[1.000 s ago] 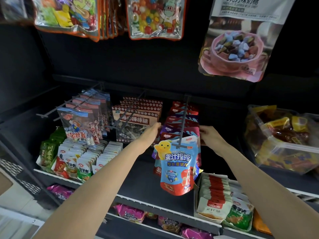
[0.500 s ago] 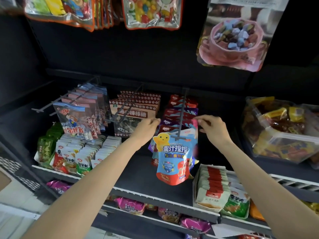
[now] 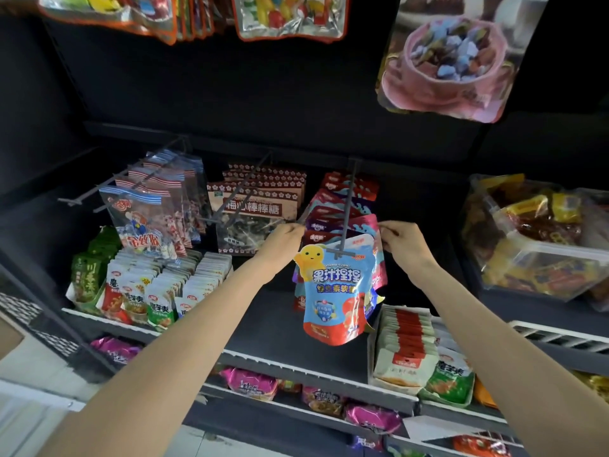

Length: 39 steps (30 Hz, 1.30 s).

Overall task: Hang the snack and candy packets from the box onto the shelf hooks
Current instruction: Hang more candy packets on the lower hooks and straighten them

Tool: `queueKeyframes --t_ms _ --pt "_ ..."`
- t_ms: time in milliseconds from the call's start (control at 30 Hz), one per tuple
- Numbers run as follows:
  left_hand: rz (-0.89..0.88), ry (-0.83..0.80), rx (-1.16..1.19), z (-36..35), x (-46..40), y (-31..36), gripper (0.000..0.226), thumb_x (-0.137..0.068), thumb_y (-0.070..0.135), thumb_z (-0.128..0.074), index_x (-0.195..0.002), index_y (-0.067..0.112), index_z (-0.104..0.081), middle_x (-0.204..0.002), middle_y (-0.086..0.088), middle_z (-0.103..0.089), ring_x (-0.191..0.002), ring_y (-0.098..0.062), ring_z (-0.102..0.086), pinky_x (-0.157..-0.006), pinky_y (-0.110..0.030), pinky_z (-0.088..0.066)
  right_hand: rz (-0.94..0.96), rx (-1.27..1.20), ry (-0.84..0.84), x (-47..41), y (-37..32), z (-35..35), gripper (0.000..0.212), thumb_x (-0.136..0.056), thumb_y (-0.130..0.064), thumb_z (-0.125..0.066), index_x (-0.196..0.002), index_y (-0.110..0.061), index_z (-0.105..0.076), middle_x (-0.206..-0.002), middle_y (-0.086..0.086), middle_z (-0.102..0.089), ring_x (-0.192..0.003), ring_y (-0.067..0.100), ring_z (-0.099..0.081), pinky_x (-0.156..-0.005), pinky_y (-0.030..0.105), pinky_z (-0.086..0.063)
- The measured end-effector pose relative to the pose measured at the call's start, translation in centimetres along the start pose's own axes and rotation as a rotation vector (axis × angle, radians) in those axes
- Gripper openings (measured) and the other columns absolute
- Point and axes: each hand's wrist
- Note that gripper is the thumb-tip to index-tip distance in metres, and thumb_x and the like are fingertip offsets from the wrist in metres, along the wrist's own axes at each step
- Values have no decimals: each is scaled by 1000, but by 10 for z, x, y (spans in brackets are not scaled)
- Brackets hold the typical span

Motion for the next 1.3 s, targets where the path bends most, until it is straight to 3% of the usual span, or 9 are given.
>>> queueKeyframes --t_ms 133,233,400,500,700,833,967,1167,1300 --pt "-19 0 56 3 -3 3 33 -101 13 -34 -118 5 -61 -112 -1 -60 -107 -13 -54 -90 -21 -41 -18 -42 -26 2 -5 3 28 -98 -10 -44 -90 -17 -70 -91 5 -72 -88 21 -69 -87 43 -55" --pt "-46 49 58 1 -2 5 33 -101 10 -33 -114 3 -63 -107 -4 -63 -100 -15 -57 -80 -20 -41 -29 -57 -41 3 -7 7 26 -99 -13 -44 -97 -10 -69 -91 6 -71 -88 21 -68 -88 42 -55" --pt "-79 104 -52 3 -5 1 33 -100 14 -36 -109 9 -67 -110 -7 -68 -99 -19 -61 -86 -29 -45 -51 -127 -100 6 -18 13 35 -97 -34 -48 -92 -7 -70 -92 9 -72 -91 25 -68 -88 40 -55" --pt "-66 127 -154 5 -5 0 32 -100 15 -38 -112 13 -68 -110 -5 -68 -97 -19 -61 -87 -31 -45 39 -15 -26 11 -19 13 38 -96 -38 -51 -90 -3 -65 -91 17 -69 -90 33 -66 -82 50 -55" --pt "-37 126 -210 8 1 1 32 -97 12 -40 -110 11 -69 -117 -6 -66 -110 -24 -58 -96 -36 -45 151 160 97 24 -21 8 8 -90 -16 -63 -92 -12 -56 -77 5 -63 -77 20 -66 -72 42 -58" --pt "-18 101 -205 9 2 -2 32 -95 11 -40 -109 12 -69 -111 -7 -68 -101 -23 -62 -92 -42 -50 79 85 136 30 -18 8 8 -88 -4 -63 -91 -8 -57 -74 5 -65 -71 17 -67 -70 40 -59" --pt "-1 74 -167 8 5 -4 31 -95 10 -40 -107 9 -69 -107 -9 -68 -99 -24 -62 -91 -41 -50 9 -60 61 37 -13 4 9 -88 3 -60 -83 -5 -61 -72 6 -66 -71 17 -68 -71 34 -60" --pt "18 84 -202 5 9 -5 28 -95 12 -42 -95 6 -69 -99 -13 -69 -94 -29 -63 -85 -40 -48 -4 -100 41 41 -14 2 8 -89 6 -55 -87 0 -60 -70 6 -63 -65 12 -64 -54 15 -54" --pt "25 73 -214 4 7 -4 30 -96 14 -41 -111 10 -66 -109 -8 -67 -100 -24 -61 -90 -36 -48 -23 -80 35 37 -13 0 11 -90 7 -53 -85 -1 -59 -71 7 -63 -65 12 -63 -56 18 -55"
Point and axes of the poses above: each hand's wrist, its own x-axis away from the middle knuckle, its own z-axis out of the back of the hand, y = z × x
